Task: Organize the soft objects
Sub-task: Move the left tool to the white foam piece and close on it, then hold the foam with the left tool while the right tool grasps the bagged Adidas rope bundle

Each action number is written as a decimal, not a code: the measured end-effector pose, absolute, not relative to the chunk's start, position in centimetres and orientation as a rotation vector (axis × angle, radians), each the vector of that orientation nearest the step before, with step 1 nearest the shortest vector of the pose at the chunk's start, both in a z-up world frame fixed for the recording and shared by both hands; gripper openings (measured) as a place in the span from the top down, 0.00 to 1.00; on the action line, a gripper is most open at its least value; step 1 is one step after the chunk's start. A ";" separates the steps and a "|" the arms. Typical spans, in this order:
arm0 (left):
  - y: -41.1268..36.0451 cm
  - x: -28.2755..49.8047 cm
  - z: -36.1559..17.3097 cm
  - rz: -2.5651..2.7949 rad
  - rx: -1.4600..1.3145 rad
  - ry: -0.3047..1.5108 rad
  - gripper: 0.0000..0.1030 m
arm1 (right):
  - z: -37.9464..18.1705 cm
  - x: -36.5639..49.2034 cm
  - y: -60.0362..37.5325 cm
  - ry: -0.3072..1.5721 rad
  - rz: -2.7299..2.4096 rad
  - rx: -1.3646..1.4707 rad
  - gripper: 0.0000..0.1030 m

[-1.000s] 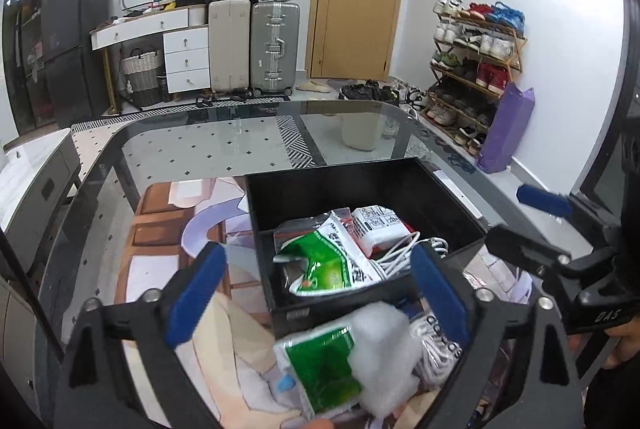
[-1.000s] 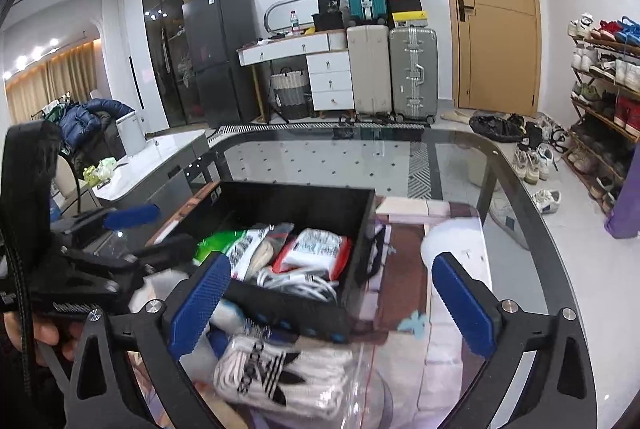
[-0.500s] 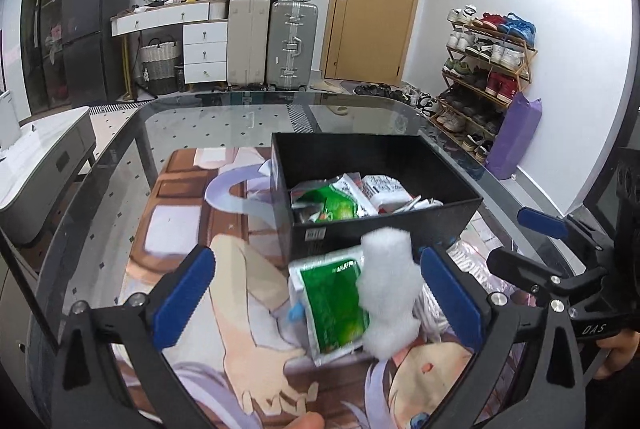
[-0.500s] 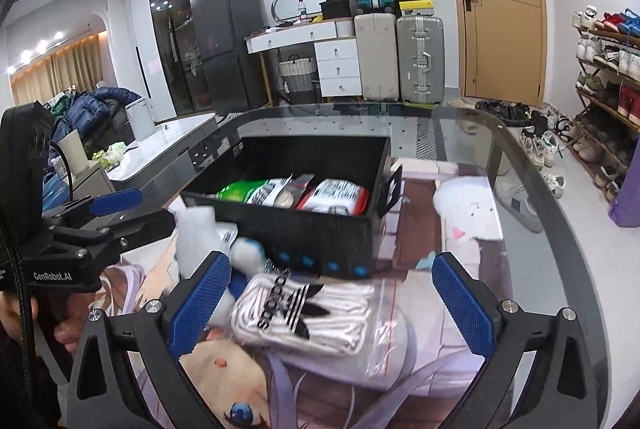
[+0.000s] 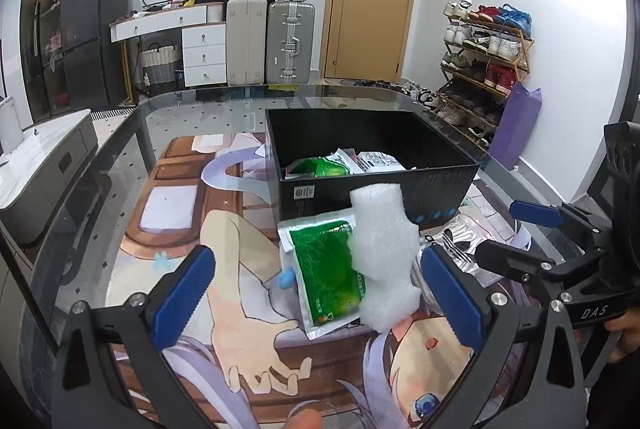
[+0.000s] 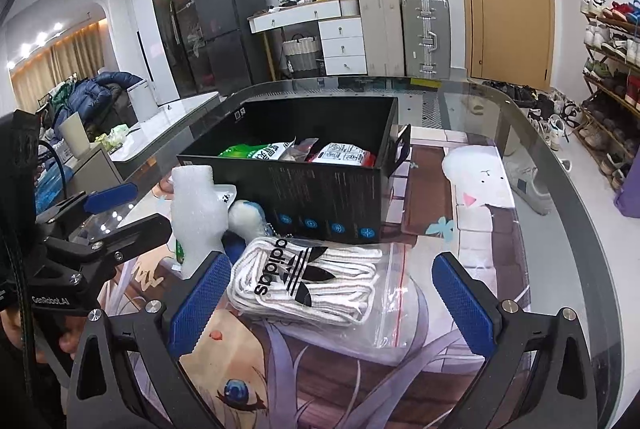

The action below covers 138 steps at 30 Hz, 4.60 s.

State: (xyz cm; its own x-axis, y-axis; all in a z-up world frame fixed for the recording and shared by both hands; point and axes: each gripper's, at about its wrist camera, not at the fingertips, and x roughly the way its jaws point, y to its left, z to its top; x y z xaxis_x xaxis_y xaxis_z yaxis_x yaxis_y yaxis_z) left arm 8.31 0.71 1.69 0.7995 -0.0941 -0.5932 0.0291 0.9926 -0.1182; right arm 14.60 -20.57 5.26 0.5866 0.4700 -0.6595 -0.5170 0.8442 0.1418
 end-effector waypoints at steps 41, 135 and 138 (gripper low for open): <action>-1.3 9.3 0.7 -0.087 -0.083 0.704 0.01 | 3.5 16.2 -21.7 0.810 0.469 -0.035 0.01; 3.2 6.5 2.5 -0.132 -0.164 0.631 0.60 | 1.6 17.3 -17.9 0.930 0.533 -0.071 0.01; 3.2 6.5 2.5 -0.130 -0.167 0.631 0.60 | 1.6 17.2 -18.1 0.919 0.541 -0.077 0.03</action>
State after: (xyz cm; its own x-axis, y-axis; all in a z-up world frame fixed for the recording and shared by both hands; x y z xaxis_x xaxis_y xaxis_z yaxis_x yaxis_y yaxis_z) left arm 6.50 3.16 2.49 0.8003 -0.1713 -0.5746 0.0700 0.9785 -0.1941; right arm 17.19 -18.05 1.60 0.4839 0.4114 -0.7724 -0.4753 0.8646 0.1627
